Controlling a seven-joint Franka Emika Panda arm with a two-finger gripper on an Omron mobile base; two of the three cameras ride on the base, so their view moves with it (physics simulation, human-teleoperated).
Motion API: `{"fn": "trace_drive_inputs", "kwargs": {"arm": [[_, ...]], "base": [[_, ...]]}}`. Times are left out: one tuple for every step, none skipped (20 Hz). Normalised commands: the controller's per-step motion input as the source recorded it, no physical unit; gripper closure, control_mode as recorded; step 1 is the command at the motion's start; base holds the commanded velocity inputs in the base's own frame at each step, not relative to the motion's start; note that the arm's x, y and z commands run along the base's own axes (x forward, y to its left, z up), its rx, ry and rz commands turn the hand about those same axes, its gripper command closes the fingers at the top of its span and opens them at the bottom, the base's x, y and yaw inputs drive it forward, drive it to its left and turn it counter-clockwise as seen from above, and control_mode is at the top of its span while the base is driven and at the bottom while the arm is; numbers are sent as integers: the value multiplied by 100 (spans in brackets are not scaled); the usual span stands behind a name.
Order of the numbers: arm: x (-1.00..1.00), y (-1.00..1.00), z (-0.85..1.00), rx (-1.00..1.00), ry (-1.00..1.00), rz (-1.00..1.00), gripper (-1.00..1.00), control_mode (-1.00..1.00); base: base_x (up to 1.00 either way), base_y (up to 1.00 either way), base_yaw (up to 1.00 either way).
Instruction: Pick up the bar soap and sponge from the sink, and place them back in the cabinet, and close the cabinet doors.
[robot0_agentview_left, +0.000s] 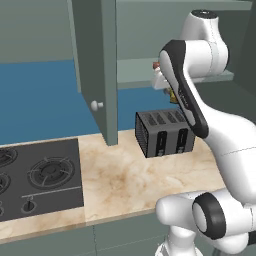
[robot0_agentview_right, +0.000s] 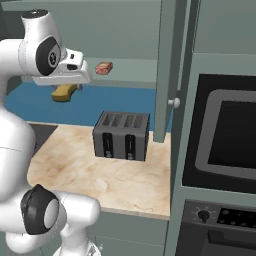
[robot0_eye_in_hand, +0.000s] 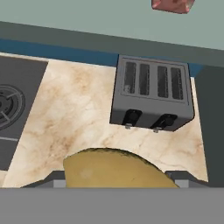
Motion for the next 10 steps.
{"fn": "trace_drive_inputs", "kwargs": {"arm": [[51,1,0,0,-2,0,100,-100],[50,1,0,0,-2,0,100,-100],[49,2,0,0,-2,0,100,-100],[48,4,0,0,-2,0,100,-100],[48,4,0,0,-2,0,100,-100],[51,8,0,0,-2,0,100,-100],[52,11,0,0,-1,0,100,-100],[50,11,0,0,-1,0,100,-100],[43,11,0,0,-1,0,100,-100],[45,12,0,0,0,0,100,-100]], "base": [[0,0,0],[0,0,0],[0,0,0],[0,0,0],[0,0,0],[0,0,0],[0,0,0],[0,0,0],[0,0,0],[0,0,0]]}}
